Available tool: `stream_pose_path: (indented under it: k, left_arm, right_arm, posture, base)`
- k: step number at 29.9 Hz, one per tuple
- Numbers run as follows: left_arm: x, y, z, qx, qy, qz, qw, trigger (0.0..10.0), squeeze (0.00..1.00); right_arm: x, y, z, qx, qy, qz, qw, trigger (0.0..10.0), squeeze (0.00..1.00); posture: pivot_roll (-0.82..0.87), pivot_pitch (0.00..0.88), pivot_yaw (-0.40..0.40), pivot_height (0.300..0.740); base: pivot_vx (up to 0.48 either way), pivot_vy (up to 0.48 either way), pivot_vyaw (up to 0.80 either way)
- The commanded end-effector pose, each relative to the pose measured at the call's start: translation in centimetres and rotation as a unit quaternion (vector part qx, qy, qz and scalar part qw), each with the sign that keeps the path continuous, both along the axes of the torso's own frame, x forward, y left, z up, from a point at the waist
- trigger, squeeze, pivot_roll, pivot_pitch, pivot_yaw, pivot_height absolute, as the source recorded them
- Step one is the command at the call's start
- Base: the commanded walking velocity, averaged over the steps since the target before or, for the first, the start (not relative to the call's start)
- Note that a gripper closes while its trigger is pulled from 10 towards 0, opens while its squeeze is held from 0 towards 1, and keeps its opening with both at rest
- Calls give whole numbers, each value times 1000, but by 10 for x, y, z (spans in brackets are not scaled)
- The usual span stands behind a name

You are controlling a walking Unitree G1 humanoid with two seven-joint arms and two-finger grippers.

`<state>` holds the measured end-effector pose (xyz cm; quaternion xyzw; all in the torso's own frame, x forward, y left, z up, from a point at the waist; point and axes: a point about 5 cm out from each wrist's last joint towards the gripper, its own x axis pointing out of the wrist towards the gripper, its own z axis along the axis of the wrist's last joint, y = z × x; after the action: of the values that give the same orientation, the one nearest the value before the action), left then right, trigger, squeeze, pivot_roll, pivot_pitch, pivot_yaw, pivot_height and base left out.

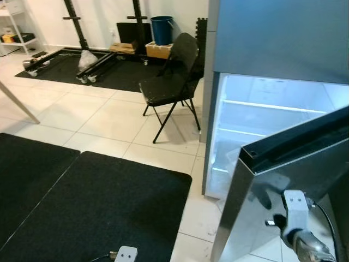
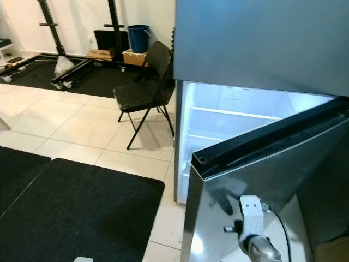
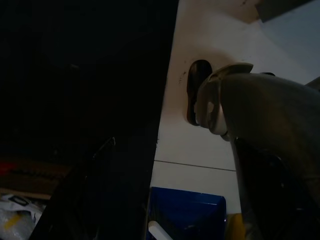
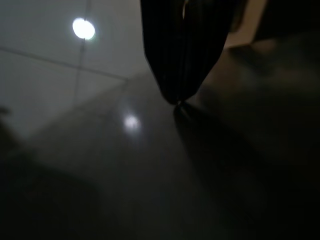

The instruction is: Restocking fridge

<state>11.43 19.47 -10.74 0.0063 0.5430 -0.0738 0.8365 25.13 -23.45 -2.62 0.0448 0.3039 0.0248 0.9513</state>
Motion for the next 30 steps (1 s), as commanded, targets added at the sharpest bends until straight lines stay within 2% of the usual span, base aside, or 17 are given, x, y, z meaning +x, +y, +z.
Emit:
stream_pose_path:
  k: [1, 3, 6, 8, 9, 10, 12, 13, 15, 16, 18, 20, 21, 25, 26, 27, 30]
  left_arm:
    - [-6, -1, -2, -2, 11, -4, 1000, 10000, 0]
    - [-10, 0, -3, -1, 13, -5, 1000, 10000, 0]
    - [-12, 1, -3, -1, 15, -5, 1000, 10000, 0]
    - [-17, 3, -4, 0, 19, -4, 1000, 10000, 0]
    - [-17, 3, -4, 0, 19, -4, 1000, 10000, 0]
    - [-20, 4, -4, 1, 21, -4, 1000, 10000, 0]
    - [-25, 7, -5, 4, 24, -1, 1000, 10000, 0]
    - [-25, 7, -5, 4, 24, -1, 1000, 10000, 0]
    - [-26, 9, -5, 6, 23, 2, 1000, 10000, 0]
    - [-25, 10, -4, 7, 21, 5, 1000, 10000, 0]
    - [-24, 11, -4, 8, 18, 10, 1000, 10000, 0]
    - [-24, 11, -4, 8, 18, 11, 1000, 10000, 0]
    - [-25, 10, -4, 7, 19, 11, 1000, 10000, 0]
    - [-25, 10, -4, 7, 22, 5, 1000, 10000, 0]
    - [-25, 10, -4, 7, 22, 5, 1000, 10000, 0]
    - [-24, 10, -4, 7, 21, 2, 1000, 10000, 0]
    - [-20, 11, -3, 10, 19, -2, 1000, 10000, 0]
  right_arm:
    - [18, 9, 15, 17, -50, 14, 999, 10000, 0]
    - [44, 36, 35, 36, -95, 71, 992, 10000, 0]
    - [55, 48, 45, 43, -114, 94, 988, 10000, 0]
    - [78, 72, 68, 47, -150, 134, 978, 10000, 0]
    - [78, 72, 68, 47, -150, 134, 978, 10000, 0]
    - [90, 84, 84, 45, -171, 147, 973, 10000, 0]
    - [121, 104, 130, 46, -238, 129, 962, 10000, 0]
    - [121, 104, 130, 46, -238, 129, 962, 10000, 0]
    - [133, 112, 154, 54, -270, 118, 954, 10000, 0]
    - [134, 116, 156, 47, -273, 131, 952, 10000, 0]
    - [128, 120, 145, 27, -256, 157, 953, 10000, 0]
    - [113, 120, 116, 17, -211, 178, 961, 10000, 0]
    - [93, 116, 84, -7, -157, 200, 967, 10000, 0]
    - [45, 96, 23, -71, -34, 225, 971, 10000, 0]
    - [45, 96, 23, -71, -34, 225, 971, 10000, 0]
    - [23, 85, 3, -87, 13, 224, 971, 10000, 0]
    - [-20, 60, -29, -114, 96, 209, 967, 10000, 0]
  posture:
    - [-74, 0, -6, 740]
    - [-59, 10, -10, 740]
    - [-56, 13, -11, 740]
    - [-36, 34, -17, 740]
    - [-36, 34, -17, 740]
    - [-29, 40, -16, 740]
    - [-10, 46, -20, 740]
    - [-10, 46, -20, 740]
    - [7, 46, -27, 740]
    - [11, 44, -30, 740]
    - [10, 42, -30, 740]
    - [4, 37, -26, 740]
    - [-1, 34, -22, 740]
    - [-19, 28, -10, 740]
    - [-19, 28, -10, 740]
    - [-23, 25, -9, 740]
    - [-34, 22, -7, 740]
  base:
    - [0, 0, 0]
    - [0, 0, 0]
    - [0, 0, 0]
    - [0, 0, 0]
    - [0, 0, 0]
    - [0, 0, 0]
    - [0, 0, 0]
    - [0, 0, 0]
    - [0, 0, 0]
    - [0, 0, 0]
    - [0, 0, 0]
    - [0, 0, 0]
    - [0, 0, 0]
    - [0, 0, 0]
    - [0, 0, 0]
    - [0, 0, 0]
    - [0, 0, 0]
